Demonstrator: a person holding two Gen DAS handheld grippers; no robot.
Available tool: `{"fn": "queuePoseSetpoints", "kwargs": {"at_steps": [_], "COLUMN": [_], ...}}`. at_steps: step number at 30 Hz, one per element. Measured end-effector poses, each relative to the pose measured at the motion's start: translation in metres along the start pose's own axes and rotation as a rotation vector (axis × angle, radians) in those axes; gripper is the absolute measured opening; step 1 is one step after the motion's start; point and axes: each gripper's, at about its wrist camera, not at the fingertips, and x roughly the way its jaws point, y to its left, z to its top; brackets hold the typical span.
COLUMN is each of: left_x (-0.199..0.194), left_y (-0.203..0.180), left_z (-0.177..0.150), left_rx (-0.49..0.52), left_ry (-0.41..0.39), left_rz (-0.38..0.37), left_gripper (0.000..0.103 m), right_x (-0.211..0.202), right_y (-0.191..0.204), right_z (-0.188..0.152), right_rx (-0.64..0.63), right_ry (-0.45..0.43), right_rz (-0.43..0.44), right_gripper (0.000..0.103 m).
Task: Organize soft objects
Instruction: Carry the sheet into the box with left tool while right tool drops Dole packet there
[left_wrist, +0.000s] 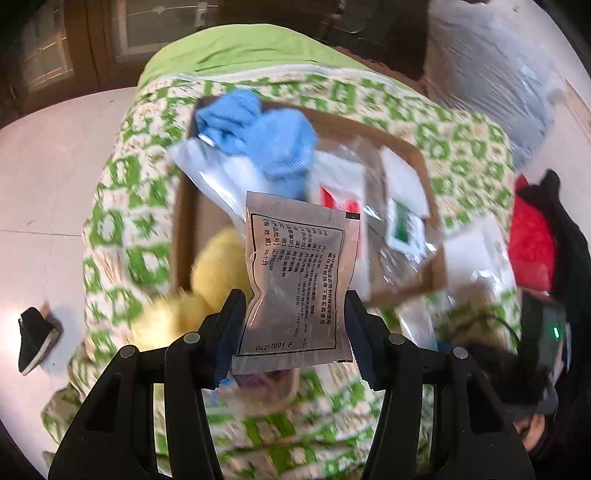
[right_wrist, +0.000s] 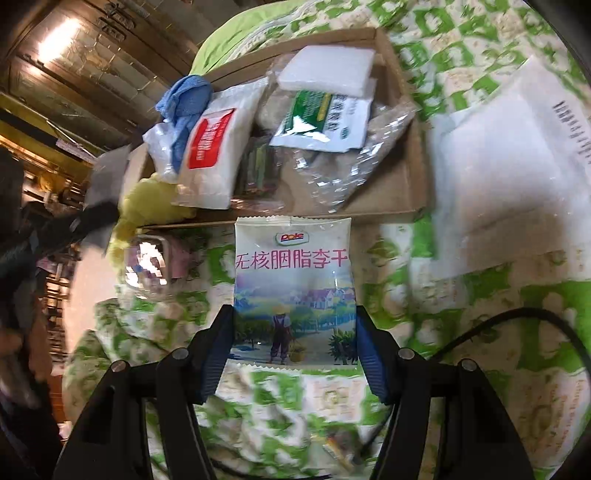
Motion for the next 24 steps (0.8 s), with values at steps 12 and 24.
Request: {"fn": "queuePoseSetpoints", "kwargs": {"at_steps": [12, 24], "left_x": [0.023, 0.046], "left_y": [0.025, 0.041], "left_z": [0.030, 0.061], "left_rx": [-0.032, -0.068], "left_ry": [0.022, 0.034], "left_rz": [0.027, 0.024], "left_gripper": [0.054, 0.054], "right_x": [-0.009, 0.021], "right_y": [0.031, 0.053], "right_z": [0.037, 0.133], "right_rx": [-0.108, -0.169], "right_ry": [-0.065, -0.131], "right_rz": [-0.067, -0.224], "right_gripper": [0.063, 0.064]}}
